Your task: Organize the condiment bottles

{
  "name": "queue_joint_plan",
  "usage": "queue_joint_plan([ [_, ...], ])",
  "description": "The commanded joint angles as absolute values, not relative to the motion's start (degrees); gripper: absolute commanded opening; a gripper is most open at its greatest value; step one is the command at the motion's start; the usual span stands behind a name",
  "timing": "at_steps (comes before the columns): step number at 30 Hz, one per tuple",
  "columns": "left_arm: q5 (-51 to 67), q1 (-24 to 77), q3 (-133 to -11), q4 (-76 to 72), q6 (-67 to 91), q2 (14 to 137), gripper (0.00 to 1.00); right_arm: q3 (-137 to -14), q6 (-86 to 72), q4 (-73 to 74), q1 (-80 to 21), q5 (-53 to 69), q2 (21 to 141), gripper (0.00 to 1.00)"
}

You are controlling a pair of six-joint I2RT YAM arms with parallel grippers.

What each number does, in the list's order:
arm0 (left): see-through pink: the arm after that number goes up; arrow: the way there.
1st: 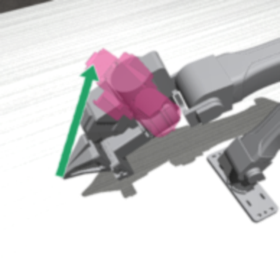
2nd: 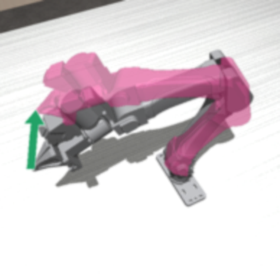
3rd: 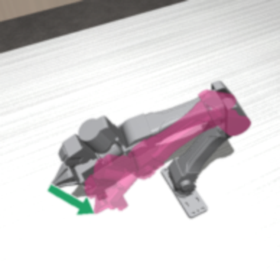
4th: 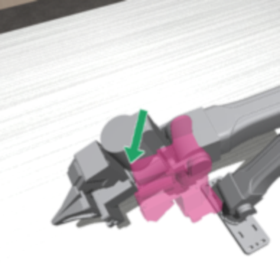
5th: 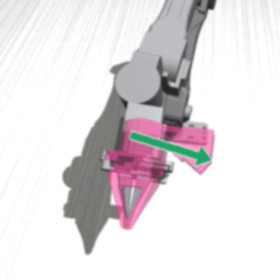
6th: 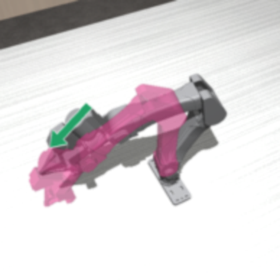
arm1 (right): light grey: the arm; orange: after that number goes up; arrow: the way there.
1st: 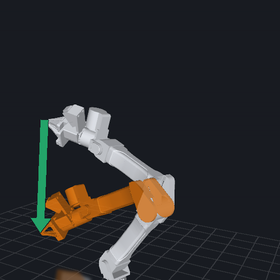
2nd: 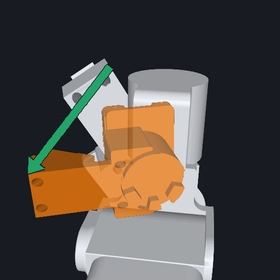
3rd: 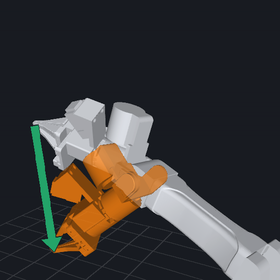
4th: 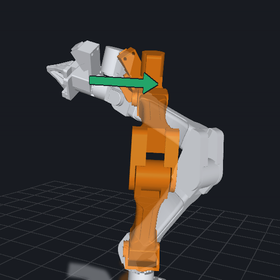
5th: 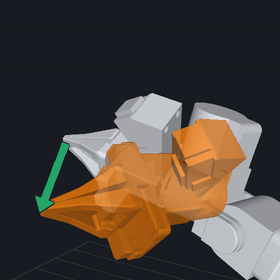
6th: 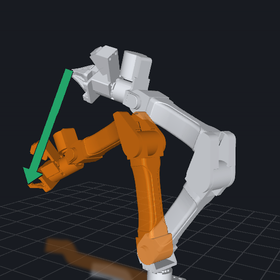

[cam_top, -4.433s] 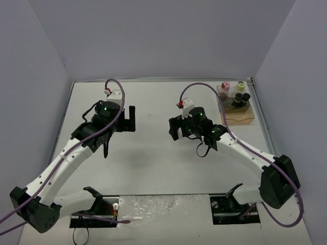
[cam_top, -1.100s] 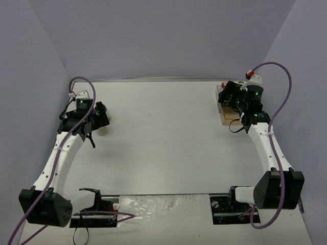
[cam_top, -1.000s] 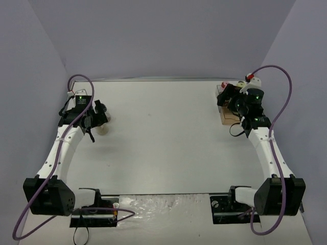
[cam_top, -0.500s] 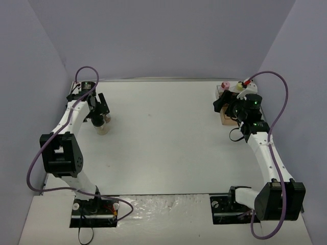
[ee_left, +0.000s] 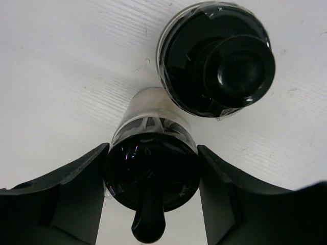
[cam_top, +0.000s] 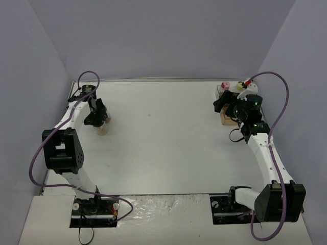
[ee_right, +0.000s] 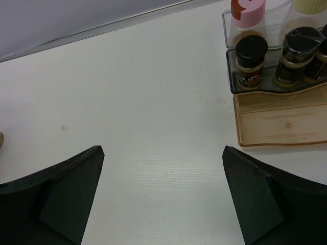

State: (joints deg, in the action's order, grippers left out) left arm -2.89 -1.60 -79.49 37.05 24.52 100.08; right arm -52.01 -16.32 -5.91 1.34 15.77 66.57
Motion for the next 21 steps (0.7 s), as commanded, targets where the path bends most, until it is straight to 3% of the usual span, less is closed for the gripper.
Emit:
queue_joint_plan([
  [1, -1.5, 3.0, -78.5, 37.0, 24.7, 95.8, 0.29, -52.4, -16.3, -10.1, 0.8, 16.0, 64.4, 0.98],
  [6, -1.2, 13.9, -79.5, 37.8, 26.1, 93.9, 0.18, -52.4, -16.3, -10.1, 0.7, 16.5, 64.0, 0.98],
  [14, -1.0, 34.3, -93.6, 38.1, 25.8, 103.2, 0.19, -52.0, -15.9, -8.2, -2.5, 16.7, 62.0, 0.98],
  [21, -0.2, 43.3, -106.1, 39.2, 24.9, 114.9, 0.23, -51.8, -14.2, -5.3, -7.5, 13.4, 58.1, 0.99],
])
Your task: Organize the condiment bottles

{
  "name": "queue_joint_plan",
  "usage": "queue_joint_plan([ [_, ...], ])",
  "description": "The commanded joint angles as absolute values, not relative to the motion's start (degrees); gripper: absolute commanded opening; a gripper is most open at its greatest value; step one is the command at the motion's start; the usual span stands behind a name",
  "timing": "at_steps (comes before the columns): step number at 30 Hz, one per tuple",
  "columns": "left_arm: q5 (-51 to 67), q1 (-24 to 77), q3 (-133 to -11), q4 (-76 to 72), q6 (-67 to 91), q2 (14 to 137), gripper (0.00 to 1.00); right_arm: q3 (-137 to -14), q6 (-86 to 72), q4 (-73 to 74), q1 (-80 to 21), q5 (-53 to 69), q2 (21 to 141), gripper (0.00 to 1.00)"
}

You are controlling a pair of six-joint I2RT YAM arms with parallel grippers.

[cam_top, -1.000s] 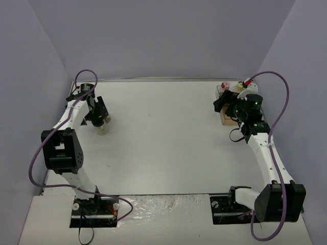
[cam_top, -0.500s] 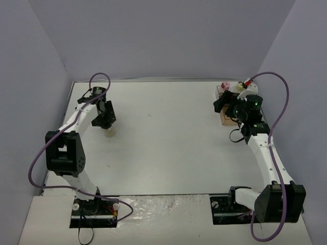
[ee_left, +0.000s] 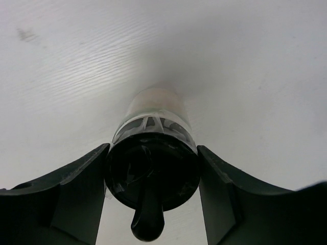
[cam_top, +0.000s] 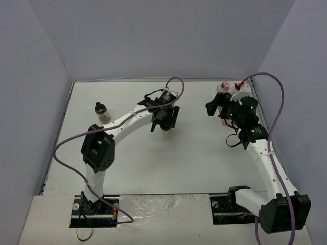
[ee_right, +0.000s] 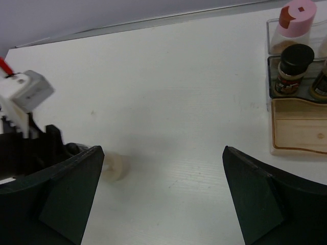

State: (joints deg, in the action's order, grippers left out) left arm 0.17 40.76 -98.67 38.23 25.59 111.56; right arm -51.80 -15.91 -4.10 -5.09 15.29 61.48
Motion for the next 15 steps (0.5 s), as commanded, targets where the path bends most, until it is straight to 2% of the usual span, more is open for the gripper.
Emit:
queue_joint_plan([
  [1, -0.3, 44.0, -107.5, 39.6, 24.7, 115.6, 0.24, -51.7, -14.0, -5.0, -7.9, 13.2, 57.7, 0.99],
  [6, 0.0, 45.5, -111.8, 41.5, 24.3, 118.7, 0.36, -51.1, -13.3, -3.6, -8.3, 12.1, 56.1, 0.99],
  [9, -0.3, 45.5, -112.6, 42.2, 24.1, 118.4, 0.63, -51.1, -12.6, -3.0, -8.4, 12.1, 55.8, 0.99],
  [10, -0.4, 45.5, -112.6, 42.2, 24.1, 118.1, 0.66, -51.1, -12.6, -2.8, -8.4, 12.1, 55.7, 0.99],
  [12, -1.0, 45.5, -112.7, 42.6, 23.7, 116.7, 0.84, -51.0, -12.3, -2.5, -8.5, 12.0, 55.4, 0.99],
  [13, -1.4, 45.5, -112.7, 42.7, 23.6, 115.9, 0.9, -51.0, -12.1, -2.4, -8.5, 12.1, 55.2, 0.99],
  [15, -2.1, 45.5, -112.2, 42.1, 23.8, 113.7, 0.96, -51.2, -11.2, -2.1, -8.5, 12.5, 54.9, 0.99],
])
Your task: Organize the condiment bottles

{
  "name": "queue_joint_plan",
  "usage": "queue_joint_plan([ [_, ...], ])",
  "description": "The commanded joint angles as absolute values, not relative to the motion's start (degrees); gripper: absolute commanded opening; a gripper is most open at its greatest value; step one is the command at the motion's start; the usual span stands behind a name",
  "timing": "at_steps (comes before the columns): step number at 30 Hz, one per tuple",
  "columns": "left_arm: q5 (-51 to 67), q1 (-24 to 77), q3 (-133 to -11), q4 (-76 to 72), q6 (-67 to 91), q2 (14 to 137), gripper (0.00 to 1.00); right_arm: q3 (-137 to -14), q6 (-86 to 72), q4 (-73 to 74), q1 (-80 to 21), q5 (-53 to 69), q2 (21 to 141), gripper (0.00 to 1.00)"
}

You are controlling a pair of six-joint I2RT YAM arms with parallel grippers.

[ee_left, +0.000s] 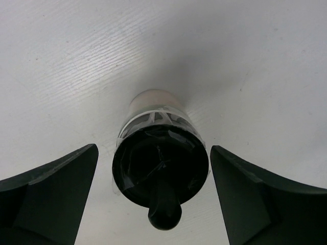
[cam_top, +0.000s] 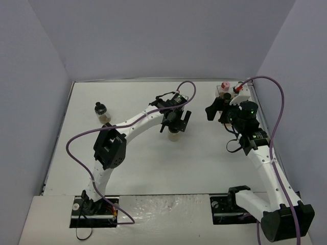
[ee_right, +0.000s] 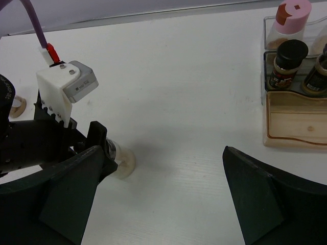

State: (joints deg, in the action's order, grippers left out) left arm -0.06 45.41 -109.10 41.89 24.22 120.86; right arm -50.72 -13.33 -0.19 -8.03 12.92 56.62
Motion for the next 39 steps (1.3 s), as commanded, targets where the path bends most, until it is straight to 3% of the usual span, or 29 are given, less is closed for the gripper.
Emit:
queue_joint_plan([
  [1, -2.4, 45.4, -111.5, 41.6, 23.9, 111.9, 0.97, -51.3, -11.0, -2.0, -8.6, 12.6, 54.8, 0.99],
  [11, -7.3, 40.0, -94.1, 33.0, 26.0, 84.7, 0.97, -52.3, -7.8, -2.7, -14.1, 14.7, 57.3, 1.0],
  [20, -9.9, 29.7, -71.9, 28.7, 18.4, 64.3, 0.97, -54.1, -2.9, -5.3, -30.9, 8.2, 68.6, 1.0],
  [26, -9.7, 25.6, -63.6, 26.4, 16.1, 58.3, 0.97, -55.9, -1.3, -9.6, -35.0, 4.3, 79.0, 1.0],
  [32, -6.4, 22.5, -62.8, 25.7, 15.8, 59.3, 0.97, -58.6, -0.9, -12.3, -36.5, 3.3, 87.2, 1.0],
  [35, -5.3, 21.5, -62.3, 25.8, 16.1, 58.8, 0.97, -59.6, -1.0, -13.2, -36.9, 2.1, 90.7, 0.95],
  [39, -5.5, 20.5, -61.7, 25.8, 15.8, 58.0, 0.97, -59.8, -1.6, -15.0, -37.0, 0.5, 92.9, 0.82],
])
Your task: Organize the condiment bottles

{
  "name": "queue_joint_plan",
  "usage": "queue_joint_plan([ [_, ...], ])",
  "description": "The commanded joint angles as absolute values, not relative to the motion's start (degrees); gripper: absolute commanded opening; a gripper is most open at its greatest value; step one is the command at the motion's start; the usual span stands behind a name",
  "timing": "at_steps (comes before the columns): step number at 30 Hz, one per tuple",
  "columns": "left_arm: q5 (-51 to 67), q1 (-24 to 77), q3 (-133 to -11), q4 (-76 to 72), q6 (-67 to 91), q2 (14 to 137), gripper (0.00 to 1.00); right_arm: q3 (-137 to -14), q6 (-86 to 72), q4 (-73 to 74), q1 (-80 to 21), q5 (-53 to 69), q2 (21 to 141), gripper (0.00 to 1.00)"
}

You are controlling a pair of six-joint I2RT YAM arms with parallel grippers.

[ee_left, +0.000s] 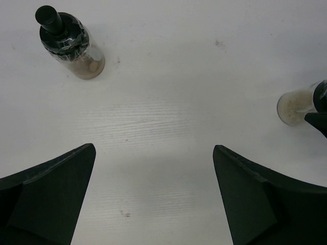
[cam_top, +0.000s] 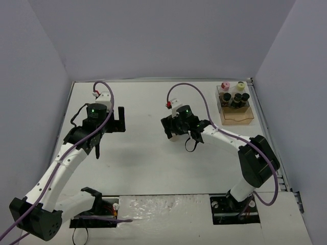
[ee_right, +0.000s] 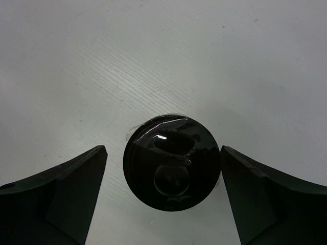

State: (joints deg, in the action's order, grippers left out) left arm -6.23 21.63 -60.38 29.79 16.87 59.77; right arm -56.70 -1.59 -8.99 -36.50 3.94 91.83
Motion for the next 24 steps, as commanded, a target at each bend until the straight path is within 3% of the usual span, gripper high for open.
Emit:
queue_joint_plan([
  [1, -5.6, 20.4, -61.7, 25.9, 15.9, 58.0, 0.97, -59.7, -1.7, -15.2, -37.0, 0.3, 93.2, 0.77],
  [5, -5.2, 20.2, -61.6, 25.9, 15.9, 57.9, 0.97, -58.7, -2.3, -15.7, -37.0, -1.9, 93.0, 0.54],
  [9, -4.9, 20.2, -61.7, 25.9, 15.9, 58.0, 0.97, -56.6, -2.7, -15.2, -36.8, -6.1, 89.3, 0.17],
  [11, -4.7, 20.2, -61.7, 25.9, 15.9, 58.0, 0.97, -55.7, -3.3, -13.9, -35.5, -8.5, 86.7, 0.04],
  [15, -5.0, 20.0, -61.7, 25.8, 16.0, 58.4, 0.97, -57.1, -6.6, -8.1, -30.4, -11.7, 80.4, 0.0],
  [20, -4.8, 19.7, -61.3, 25.4, 16.1, 58.2, 0.97, -59.0, -9.9, -3.6, -18.0, -15.4, 73.3, 0.0],
  [24, -5.4, 19.4, -61.3, 25.5, 16.3, 58.3, 0.97, -61.7, -10.8, -3.4, -4.7, -11.7, 72.4, 0.0],
])
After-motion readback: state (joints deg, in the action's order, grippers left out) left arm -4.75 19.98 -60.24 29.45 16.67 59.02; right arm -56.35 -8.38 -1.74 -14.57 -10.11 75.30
